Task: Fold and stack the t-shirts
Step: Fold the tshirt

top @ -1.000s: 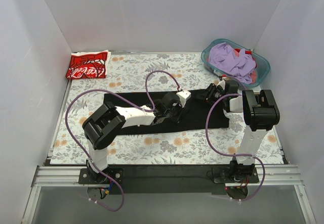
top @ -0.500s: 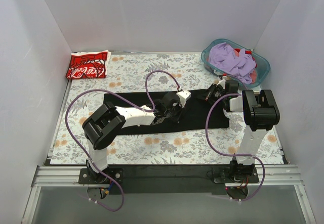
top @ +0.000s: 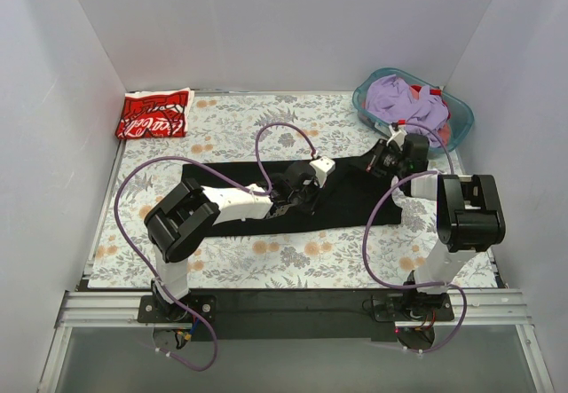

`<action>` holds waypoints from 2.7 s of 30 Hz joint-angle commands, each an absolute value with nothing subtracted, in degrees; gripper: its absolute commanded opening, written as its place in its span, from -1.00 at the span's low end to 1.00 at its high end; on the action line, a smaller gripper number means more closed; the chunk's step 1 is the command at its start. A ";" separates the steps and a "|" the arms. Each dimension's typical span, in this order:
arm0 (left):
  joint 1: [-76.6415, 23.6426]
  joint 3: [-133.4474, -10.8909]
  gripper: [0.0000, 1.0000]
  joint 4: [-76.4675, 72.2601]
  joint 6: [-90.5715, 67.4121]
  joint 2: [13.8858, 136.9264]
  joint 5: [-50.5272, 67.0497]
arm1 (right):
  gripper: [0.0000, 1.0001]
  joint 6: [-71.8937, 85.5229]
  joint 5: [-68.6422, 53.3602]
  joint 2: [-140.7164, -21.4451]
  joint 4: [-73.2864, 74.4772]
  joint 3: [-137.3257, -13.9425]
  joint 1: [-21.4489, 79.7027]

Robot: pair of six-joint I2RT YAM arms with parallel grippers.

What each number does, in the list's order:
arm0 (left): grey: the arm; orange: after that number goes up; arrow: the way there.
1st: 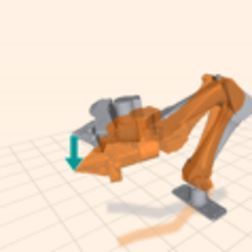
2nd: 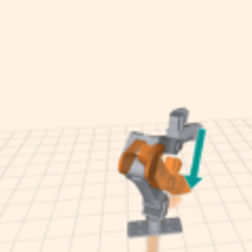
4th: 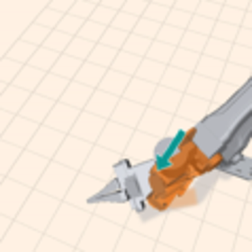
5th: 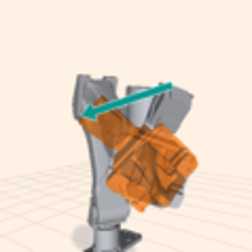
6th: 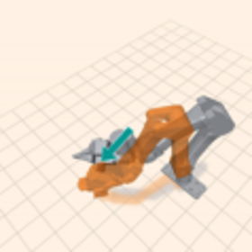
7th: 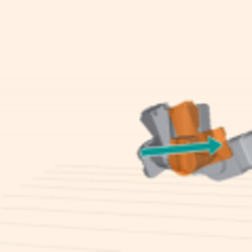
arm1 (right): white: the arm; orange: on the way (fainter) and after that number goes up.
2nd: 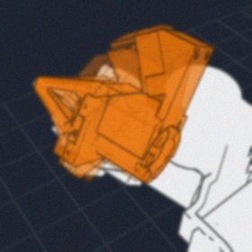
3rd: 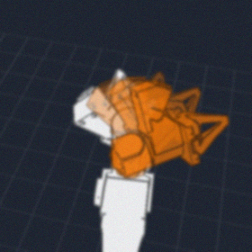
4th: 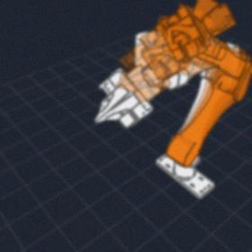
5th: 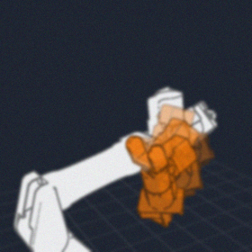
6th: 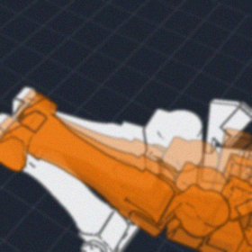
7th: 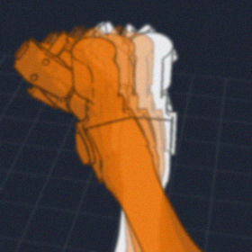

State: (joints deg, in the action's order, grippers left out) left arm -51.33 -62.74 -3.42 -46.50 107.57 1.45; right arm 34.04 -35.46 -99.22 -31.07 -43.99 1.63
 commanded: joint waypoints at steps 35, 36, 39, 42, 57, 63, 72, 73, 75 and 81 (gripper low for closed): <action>-51.33 -64.77 -0.98 3.34 -43.24 104.76 6.16 | -0.97 22.59 -25.05 -84.91 -5.19 -38.15 -2.20; -51.33 -64.86 -0.98 3.34 -42.98 104.85 5.98 | -0.97 22.67 -24.79 -84.64 -5.10 -37.80 -2.20; -51.33 -65.21 -0.94 3.69 -42.28 105.12 4.92 | -0.97 22.76 -24.43 -84.02 -3.96 -37.18 -2.20; -51.33 -65.39 -0.93 3.78 -42.19 104.86 5.01 | -0.97 22.50 -24.17 -83.50 -2.81 -36.91 -2.20; -51.15 -65.22 -0.13 1.50 -55.71 96.68 2.73 | -0.38 23.19 -31.17 -80.51 -4.38 -41.22 -2.11; -49.57 -64.77 -0.52 0.35 -64.93 98.87 2.90 | -0.37 31.98 -41.29 -83.92 -19.67 -39.90 -0.09; -41.85 -61.88 -0.91 -4.48 -76.64 105.72 7.03 | -0.37 44.30 -44.03 -98.41 -42.69 -36.39 2.29; -41.40 -61.27 -0.94 -4.83 -77.77 106.25 7.38 | -0.38 44.56 -43.95 -99.66 -43.85 -35.43 2.02; -40.26 -59.68 -0.95 -5.36 -78.83 107.39 8.69 | -0.38 44.91 -43.68 -103.07 -46.74 -34.28 1.58; -38.32 -55.73 -1.00 -6.85 -82.18 107.32 9.23 | -0.38 45.97 -45.43 -107.75 -50.98 -31.82 -2.99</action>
State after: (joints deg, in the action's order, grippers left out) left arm -38.61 -57.34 -6.00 -79.68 108.66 8.23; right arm 45.65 -44.73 -107.22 -44.60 -32.36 -1.23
